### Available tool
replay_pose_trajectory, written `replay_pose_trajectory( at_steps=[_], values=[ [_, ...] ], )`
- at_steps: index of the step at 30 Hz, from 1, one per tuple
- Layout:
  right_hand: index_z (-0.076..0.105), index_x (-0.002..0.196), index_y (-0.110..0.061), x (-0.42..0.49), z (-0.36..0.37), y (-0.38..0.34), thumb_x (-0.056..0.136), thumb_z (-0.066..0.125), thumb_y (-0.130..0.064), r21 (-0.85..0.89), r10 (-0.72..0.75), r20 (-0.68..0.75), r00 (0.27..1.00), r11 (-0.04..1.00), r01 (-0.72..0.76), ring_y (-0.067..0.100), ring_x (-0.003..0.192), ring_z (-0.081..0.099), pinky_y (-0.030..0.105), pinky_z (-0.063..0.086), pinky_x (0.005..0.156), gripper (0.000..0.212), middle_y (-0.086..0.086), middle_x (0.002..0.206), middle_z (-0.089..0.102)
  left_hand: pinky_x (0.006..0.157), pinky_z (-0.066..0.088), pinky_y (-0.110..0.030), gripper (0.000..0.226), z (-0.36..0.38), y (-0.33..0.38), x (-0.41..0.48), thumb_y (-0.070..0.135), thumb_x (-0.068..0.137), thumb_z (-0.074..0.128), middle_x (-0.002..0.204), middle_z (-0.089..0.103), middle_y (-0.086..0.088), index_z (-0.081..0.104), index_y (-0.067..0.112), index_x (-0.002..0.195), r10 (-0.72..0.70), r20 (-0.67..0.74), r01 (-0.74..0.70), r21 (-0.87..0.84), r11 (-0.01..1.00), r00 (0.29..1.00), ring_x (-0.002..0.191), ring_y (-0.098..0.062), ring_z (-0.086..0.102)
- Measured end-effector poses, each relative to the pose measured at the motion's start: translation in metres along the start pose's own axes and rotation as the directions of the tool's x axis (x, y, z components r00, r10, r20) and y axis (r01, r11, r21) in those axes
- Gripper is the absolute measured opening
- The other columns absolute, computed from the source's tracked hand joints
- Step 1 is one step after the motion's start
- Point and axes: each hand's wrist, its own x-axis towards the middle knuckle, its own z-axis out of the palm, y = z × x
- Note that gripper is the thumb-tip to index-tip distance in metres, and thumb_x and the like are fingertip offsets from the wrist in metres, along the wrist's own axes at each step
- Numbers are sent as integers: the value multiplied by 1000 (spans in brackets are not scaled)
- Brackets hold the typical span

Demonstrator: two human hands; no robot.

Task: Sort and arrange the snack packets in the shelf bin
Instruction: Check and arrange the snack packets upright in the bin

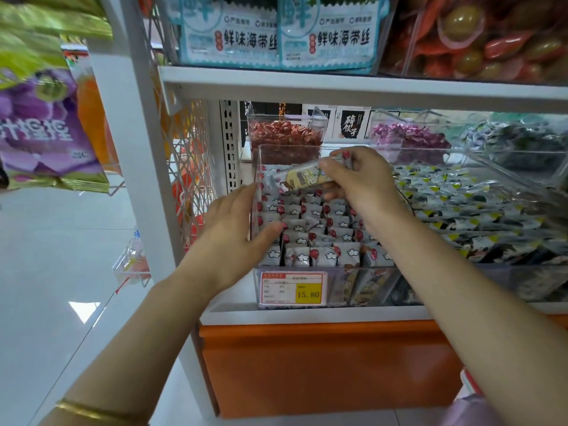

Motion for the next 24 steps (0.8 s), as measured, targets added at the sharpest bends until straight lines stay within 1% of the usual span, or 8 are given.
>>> replay_pose_trajectory(
  at_steps=[6,8,10,12,15,19,21,24],
  values=[
    [58,101,3,23,19,3,87,65,-18,-257,-49,101,994,964,74,19,68,61,24,53,54,26,15,98,62,110,16,-36,75,0,-4,2,54,88,42,153,22,0,11,23,149,-4,47,7,-59,998,999,139,-15,13],
    [57,101,5,27,22,4,86,65,-18,-279,-85,88,992,954,107,27,81,62,31,55,62,28,18,100,60,109,17,-35,75,0,-4,3,55,88,42,153,22,0,10,24,149,-7,58,11,-71,997,998,138,-14,13],
    [57,102,6,29,23,4,86,65,-18,-291,-95,83,992,950,115,34,94,61,45,55,74,29,21,103,58,108,17,-34,75,0,-4,3,54,88,42,153,23,0,10,24,149,-3,62,8,-84,996,998,137,-12,14],
    [57,103,5,30,24,5,86,65,-19,-323,-96,100,990,938,124,37,98,58,55,50,80,30,22,104,57,107,18,-33,75,0,-4,4,53,88,43,152,24,0,10,24,149,4,62,2,-91,996,998,137,-12,14],
    [56,102,5,30,24,6,87,64,-18,-317,-112,87,990,939,134,38,99,57,57,48,82,29,20,100,56,106,18,-32,75,1,-5,5,54,88,44,152,25,0,10,25,148,9,64,-2,-97,995,998,137,-13,15],
    [57,100,4,31,26,7,87,64,-16,-296,-168,18,986,941,166,38,95,59,55,50,80,25,20,99,58,100,16,-26,76,3,-5,6,54,87,45,151,26,0,11,25,148,19,59,-12,-108,994,998,136,-11,15],
    [57,101,0,33,28,9,87,64,-17,-300,-191,20,981,935,188,33,94,60,49,51,82,23,13,99,58,100,16,-27,76,3,-5,6,54,86,45,151,26,0,11,26,148,18,60,-11,-113,994,998,136,-12,15],
    [58,108,-5,33,31,13,87,64,-18,-366,-248,80,966,894,260,20,100,56,19,43,81,26,6,107,59,104,19,-31,77,3,-5,6,53,86,46,150,27,-1,9,26,148,11,69,-3,-115,993,998,136,-13,17]
  ],
)
